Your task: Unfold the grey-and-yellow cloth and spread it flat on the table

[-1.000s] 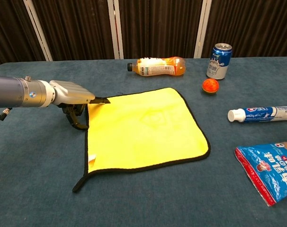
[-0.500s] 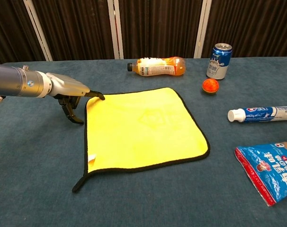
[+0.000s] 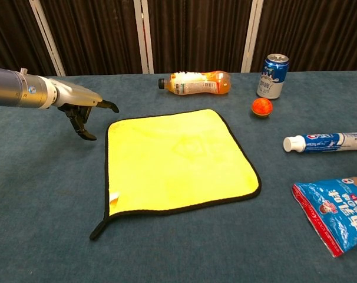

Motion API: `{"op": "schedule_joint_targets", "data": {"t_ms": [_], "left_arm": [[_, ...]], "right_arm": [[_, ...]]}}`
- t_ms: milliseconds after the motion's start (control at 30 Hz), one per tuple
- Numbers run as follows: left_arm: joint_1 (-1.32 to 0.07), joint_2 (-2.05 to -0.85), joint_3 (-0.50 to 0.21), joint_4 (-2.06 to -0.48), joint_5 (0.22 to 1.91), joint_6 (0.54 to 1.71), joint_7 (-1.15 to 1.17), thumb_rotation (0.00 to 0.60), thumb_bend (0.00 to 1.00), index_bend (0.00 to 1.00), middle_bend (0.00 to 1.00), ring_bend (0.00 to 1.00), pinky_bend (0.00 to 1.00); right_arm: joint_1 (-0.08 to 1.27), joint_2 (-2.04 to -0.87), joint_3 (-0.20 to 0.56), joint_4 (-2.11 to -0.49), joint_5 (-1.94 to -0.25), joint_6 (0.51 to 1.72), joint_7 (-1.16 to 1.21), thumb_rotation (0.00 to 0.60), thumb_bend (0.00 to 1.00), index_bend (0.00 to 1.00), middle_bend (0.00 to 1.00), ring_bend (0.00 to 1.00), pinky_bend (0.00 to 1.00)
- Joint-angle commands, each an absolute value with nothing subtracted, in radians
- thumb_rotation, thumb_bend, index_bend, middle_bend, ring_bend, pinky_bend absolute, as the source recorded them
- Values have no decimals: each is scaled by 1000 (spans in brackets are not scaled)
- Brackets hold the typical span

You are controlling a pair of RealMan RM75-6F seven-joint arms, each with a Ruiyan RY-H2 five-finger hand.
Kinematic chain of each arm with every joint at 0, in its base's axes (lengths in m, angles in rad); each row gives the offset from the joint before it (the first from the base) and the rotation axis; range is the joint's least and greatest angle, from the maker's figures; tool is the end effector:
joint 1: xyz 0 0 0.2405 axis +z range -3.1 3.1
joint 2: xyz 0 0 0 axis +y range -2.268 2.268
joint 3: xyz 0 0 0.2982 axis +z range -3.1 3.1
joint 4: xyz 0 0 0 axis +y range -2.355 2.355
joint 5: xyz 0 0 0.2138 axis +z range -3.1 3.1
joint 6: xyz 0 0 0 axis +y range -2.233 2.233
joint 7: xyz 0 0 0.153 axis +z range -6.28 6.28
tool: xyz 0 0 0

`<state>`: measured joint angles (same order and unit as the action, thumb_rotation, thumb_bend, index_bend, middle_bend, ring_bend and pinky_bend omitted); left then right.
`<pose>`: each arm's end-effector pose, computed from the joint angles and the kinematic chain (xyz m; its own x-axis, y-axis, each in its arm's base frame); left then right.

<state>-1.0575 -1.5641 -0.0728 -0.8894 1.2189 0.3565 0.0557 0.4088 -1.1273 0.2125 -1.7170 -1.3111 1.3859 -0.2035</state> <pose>-0.2044 0.5038 -0.0174 0.7582 0.4125 0.5049 0.6519 -0.4656 -0.5985 -0.2548 -0.3215 0.1811 0.4058 0.1590 0.9000 -0.8924 -0.1438 0.4278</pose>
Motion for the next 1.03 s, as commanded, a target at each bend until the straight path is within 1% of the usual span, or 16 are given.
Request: {"op": "schedule_joint_targets", "data": {"t_ms": [33,100,133,200,233,267,300,367,433,500,600,700,767,833,933,1033], "left_arm": [[-1035,-1509,-96,-964,1226,423,31,553,272,0,905,842,853],[-1004,-1436,-115,-1051,1234,502,17,549,266,0,770,745,833],[-981,-1392,-124,-1104,1240,555,12,548,253,0,654,657,819],[-939,-1318,-138,-1190,1246,646,9,544,223,0,508,533,761],[-912,-1272,-145,-1244,1244,692,4,540,193,0,410,443,686],[-886,-1227,-149,-1298,1243,734,4,534,172,0,350,386,623],[-857,-1185,-154,-1348,1240,780,5,526,156,0,310,345,571],[-798,-1116,-156,-1440,1237,871,15,507,123,0,224,246,394],[-737,-1063,-149,-1517,1214,940,25,498,115,0,194,194,274],[-670,-1030,-140,-1588,1186,1027,47,493,114,0,182,161,228],[-574,-1026,-130,-1663,1137,1153,64,491,114,0,164,123,220],[-506,-1044,-125,-1692,1097,1242,72,489,111,0,136,87,219],[-481,-1048,-121,-1699,1071,1268,100,488,108,0,106,71,218],[-466,-1045,-126,-1703,1063,1291,110,488,107,0,80,52,218],[-444,-1055,-138,-1700,1067,1342,129,488,107,0,42,20,218],[-430,-1064,-139,-1697,1105,1366,119,488,106,0,34,9,218]], "right_arm": [[402,-1122,219,-1726,-1313,1398,-199,600,293,0,664,431,324],[391,-1114,225,-1737,-1318,1418,-189,600,292,0,547,355,239],[385,-1109,226,-1742,-1321,1427,-185,600,292,0,502,320,207],[371,-1099,227,-1754,-1326,1441,-173,600,280,1,353,201,113],[361,-1093,226,-1760,-1329,1450,-159,600,268,1,300,160,84],[351,-1087,222,-1766,-1332,1456,-145,600,234,4,210,93,40],[339,-1081,215,-1770,-1331,1460,-132,600,203,7,154,52,19],[310,-1068,194,-1778,-1327,1461,-102,600,144,11,69,7,0],[286,-1057,174,-1784,-1319,1454,-72,600,111,12,20,0,0],[256,-1054,151,-1775,-1316,1457,-34,600,99,11,0,0,0],[209,-1074,121,-1733,-1311,1477,5,600,100,11,0,0,0],[160,-1113,107,-1677,-1295,1530,-1,600,100,10,0,0,0],[132,-1140,95,-1635,-1292,1561,-24,600,98,10,0,0,0],[119,-1139,83,-1624,-1312,1577,-51,600,91,10,0,0,0],[101,-1137,83,-1636,-1352,1627,-74,600,74,11,0,0,0],[88,-1133,83,-1650,-1375,1648,-73,600,63,11,0,0,0]]}}
